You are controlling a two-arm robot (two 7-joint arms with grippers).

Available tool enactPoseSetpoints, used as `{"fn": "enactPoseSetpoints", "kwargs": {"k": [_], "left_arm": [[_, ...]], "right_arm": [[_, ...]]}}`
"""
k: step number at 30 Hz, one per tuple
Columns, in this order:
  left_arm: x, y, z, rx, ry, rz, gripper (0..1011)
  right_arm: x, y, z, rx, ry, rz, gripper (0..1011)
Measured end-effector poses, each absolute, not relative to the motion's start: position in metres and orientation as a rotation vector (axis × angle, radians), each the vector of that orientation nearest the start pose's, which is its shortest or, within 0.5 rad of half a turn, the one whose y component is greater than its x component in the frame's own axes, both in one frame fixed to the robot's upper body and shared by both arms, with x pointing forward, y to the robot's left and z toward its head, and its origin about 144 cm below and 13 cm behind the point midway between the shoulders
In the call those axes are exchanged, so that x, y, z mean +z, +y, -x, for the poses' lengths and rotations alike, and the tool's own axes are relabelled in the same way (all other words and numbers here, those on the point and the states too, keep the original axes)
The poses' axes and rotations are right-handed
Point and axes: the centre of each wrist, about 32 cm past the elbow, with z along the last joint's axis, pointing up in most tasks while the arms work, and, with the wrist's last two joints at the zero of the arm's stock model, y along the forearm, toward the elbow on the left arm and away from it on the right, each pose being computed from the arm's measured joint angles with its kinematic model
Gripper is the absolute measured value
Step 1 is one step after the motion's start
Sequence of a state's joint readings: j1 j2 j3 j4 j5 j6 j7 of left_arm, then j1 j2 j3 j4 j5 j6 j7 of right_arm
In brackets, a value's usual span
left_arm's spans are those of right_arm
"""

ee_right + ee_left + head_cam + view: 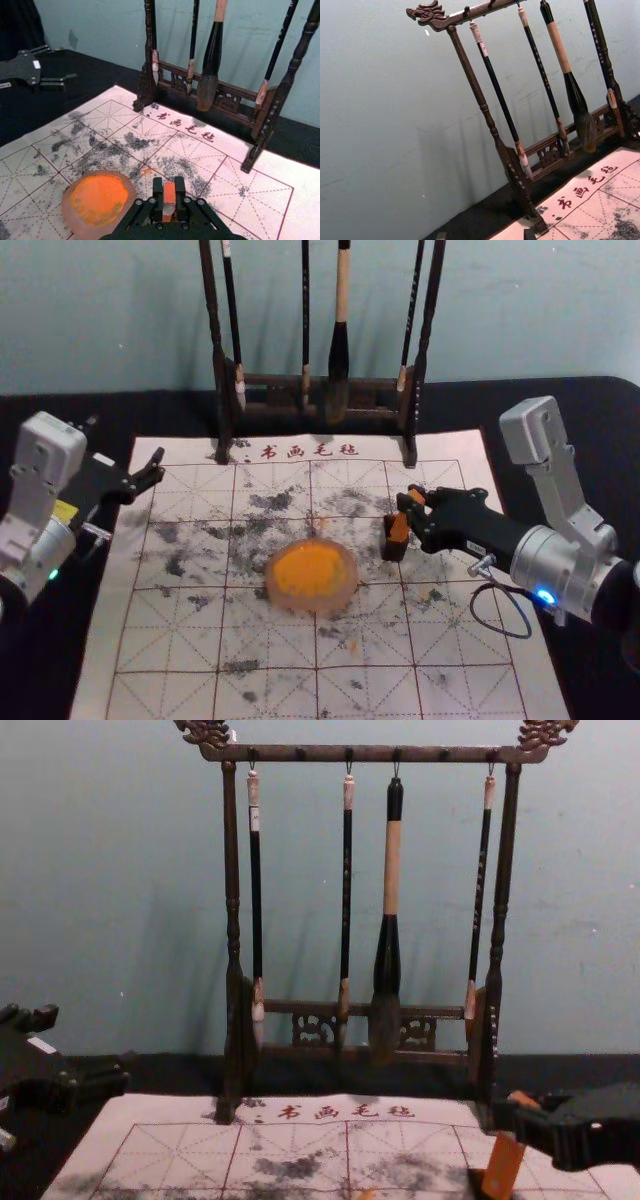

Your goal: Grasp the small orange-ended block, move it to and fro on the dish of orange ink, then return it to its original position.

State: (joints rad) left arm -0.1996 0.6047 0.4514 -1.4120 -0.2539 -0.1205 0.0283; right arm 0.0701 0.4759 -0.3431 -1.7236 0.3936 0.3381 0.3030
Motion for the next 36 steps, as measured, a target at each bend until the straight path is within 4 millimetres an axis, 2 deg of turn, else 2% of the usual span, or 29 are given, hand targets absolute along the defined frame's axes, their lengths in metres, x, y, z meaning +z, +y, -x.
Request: {"fn": "enactPoseSetpoints", "kwargs": {"k": [36], "left_arm": [[1.1398,0.3097,-0.4886,1.248,-0.285,-0.304,1001]], "right_arm": [[1.1782,-0.2409,-0.4652,-0.934,0.171,0.289,133]]}}
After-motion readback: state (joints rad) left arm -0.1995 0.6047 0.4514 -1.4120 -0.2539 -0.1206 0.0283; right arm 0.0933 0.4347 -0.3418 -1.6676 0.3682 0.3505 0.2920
